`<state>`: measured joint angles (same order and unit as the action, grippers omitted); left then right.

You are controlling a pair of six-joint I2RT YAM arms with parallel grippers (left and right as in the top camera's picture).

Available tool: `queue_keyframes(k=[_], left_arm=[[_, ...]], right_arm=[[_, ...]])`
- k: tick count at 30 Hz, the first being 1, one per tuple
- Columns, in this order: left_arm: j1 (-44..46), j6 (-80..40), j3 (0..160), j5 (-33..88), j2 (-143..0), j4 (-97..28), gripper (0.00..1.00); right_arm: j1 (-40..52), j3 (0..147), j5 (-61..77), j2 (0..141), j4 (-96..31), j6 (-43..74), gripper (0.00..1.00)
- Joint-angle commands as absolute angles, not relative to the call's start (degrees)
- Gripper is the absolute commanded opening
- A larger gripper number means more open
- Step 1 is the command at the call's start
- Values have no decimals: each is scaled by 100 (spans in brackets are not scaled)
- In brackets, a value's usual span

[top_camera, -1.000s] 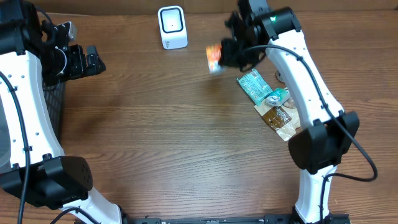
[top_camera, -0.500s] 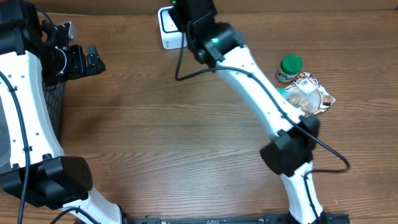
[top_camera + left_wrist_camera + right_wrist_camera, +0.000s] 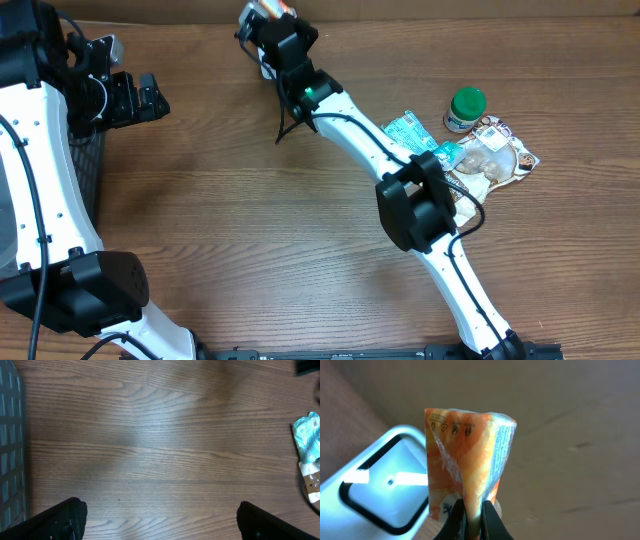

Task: Scan the item barcode
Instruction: 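Hold the orange pack against the scanner window, then carry the orange pack right toward the pile by the jar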

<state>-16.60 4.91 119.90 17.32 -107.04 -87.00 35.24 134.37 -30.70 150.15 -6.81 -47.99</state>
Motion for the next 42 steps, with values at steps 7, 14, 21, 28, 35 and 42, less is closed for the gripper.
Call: queue_keyframes(k=[7, 14, 21, 28, 35, 42], left_arm=[[-1675, 580, 12042, 1739, -10694, -8691, 100], [-1675, 580, 12042, 1737, -10694, -8691, 99], [-1675, 580, 12042, 1739, -10694, -8691, 100], [-1675, 580, 12042, 1739, -10694, -8691, 99], [-1675, 580, 12042, 1739, -10694, -8691, 99], [-1675, 580, 12042, 1739, -10694, -8691, 100]], right_arm=[[3514, 13496, -2978, 15342, -390, -5297, 4], [3516, 13496, -2943, 15342, -340, -5299, 4], [3516, 13496, -2947, 15342, -344, -5299, 4], [3527, 13496, -2952, 15224, -384, -5070, 4], [3531, 13498, -2399, 14245, -1448, -3363, 4], [3531, 13498, -1612, 12350, -4477, -202, 4]])
